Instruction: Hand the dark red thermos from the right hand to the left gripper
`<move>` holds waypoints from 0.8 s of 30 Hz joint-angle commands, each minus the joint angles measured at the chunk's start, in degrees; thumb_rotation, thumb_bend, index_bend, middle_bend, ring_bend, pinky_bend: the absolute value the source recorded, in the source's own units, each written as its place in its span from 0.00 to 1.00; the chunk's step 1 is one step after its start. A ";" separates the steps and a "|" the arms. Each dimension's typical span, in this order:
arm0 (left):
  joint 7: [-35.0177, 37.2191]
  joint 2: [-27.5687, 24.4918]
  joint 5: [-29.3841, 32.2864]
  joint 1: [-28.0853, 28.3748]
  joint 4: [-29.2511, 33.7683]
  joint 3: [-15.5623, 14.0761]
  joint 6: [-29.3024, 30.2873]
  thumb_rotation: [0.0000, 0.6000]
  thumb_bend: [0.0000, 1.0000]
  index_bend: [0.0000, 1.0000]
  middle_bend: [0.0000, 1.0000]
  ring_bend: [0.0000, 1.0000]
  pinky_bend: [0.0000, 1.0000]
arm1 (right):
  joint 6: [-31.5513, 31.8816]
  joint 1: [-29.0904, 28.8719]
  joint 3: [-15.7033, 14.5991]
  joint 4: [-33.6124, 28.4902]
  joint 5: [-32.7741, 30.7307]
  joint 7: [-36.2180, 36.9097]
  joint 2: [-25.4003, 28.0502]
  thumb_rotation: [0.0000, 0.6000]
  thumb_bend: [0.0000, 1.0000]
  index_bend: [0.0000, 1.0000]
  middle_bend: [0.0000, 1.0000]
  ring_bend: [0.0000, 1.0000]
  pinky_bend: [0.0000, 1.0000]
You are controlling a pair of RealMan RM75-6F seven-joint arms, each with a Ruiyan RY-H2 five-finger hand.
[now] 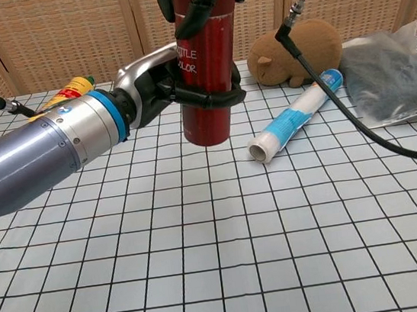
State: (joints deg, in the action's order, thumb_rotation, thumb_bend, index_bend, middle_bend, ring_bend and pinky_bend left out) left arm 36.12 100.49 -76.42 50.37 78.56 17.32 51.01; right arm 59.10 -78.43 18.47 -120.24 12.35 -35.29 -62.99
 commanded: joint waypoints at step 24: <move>-1.20 -0.33 1.40 -1.67 0.43 -0.29 1.64 1.00 0.37 0.77 0.57 0.50 0.45 | -3.02 11.59 4.24 -7.89 14.84 13.68 15.43 1.00 0.00 0.00 0.00 0.00 0.00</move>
State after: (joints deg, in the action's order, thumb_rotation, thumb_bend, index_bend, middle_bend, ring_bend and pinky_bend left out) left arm 34.87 100.21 -74.97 48.75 78.99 17.06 52.60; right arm 55.57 -69.17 22.56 -127.08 24.69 -23.01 -50.03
